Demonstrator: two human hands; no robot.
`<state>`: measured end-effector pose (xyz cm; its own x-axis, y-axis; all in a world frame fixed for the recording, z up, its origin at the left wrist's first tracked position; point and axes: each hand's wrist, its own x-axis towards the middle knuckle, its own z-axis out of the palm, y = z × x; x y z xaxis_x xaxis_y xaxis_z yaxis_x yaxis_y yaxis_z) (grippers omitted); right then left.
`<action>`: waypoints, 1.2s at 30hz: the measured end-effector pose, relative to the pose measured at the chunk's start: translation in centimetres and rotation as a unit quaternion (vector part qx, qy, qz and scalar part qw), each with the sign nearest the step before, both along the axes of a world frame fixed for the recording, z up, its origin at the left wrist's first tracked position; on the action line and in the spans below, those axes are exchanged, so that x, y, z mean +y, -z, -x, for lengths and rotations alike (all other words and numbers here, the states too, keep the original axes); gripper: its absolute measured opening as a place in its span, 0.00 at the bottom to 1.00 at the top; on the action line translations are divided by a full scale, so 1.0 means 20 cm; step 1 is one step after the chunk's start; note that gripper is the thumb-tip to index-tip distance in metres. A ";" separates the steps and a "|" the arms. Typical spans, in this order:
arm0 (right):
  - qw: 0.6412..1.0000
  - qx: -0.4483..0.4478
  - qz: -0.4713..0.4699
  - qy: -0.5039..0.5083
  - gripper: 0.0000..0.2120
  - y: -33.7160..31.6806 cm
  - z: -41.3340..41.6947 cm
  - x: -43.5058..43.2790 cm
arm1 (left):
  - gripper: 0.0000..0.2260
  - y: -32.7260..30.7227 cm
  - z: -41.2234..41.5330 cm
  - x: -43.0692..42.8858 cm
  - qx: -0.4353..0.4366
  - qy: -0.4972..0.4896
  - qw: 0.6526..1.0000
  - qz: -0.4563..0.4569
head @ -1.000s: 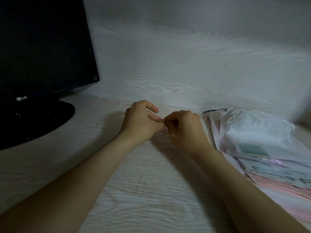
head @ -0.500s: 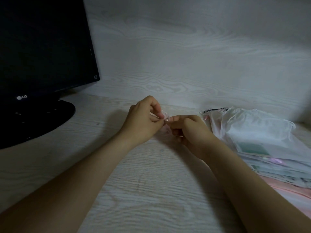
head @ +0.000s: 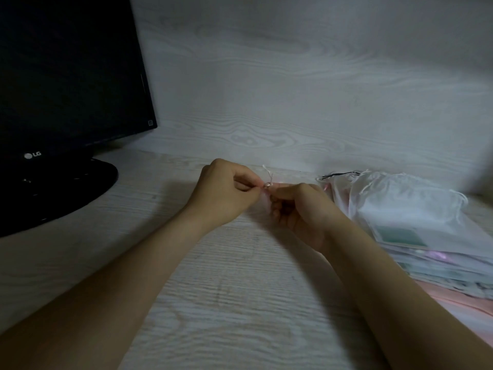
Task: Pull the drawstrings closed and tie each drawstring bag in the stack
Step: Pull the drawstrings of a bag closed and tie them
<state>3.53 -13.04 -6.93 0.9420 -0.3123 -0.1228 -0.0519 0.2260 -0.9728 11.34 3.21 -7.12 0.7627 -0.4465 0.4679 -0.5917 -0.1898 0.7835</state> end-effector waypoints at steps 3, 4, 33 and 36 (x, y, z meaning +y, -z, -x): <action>1.000 -0.010 -0.008 0.005 0.15 -0.01 0.01 0.00 | 0.06 0.00 0.00 0.01 -0.008 0.011 1.000 -0.001; 1.000 -0.014 -0.008 0.000 0.14 -0.01 0.01 0.00 | 0.06 0.00 0.00 0.01 -0.015 0.013 1.000 -0.002; 0.988 -0.023 0.151 -0.006 0.08 -0.04 0.05 0.04 | 0.09 -0.02 -0.03 0.05 0.059 0.075 0.994 -0.050; 0.992 -0.020 0.124 -0.005 0.05 -0.05 0.06 0.05 | 0.01 -0.02 -0.01 0.06 0.040 0.085 0.994 -0.050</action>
<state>2.32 -12.01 -5.99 0.9475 -0.3196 -0.0064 -0.0141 -0.0218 -0.9997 11.57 4.33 -6.68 0.7047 -0.6142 0.3552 -0.5586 -0.1716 0.8115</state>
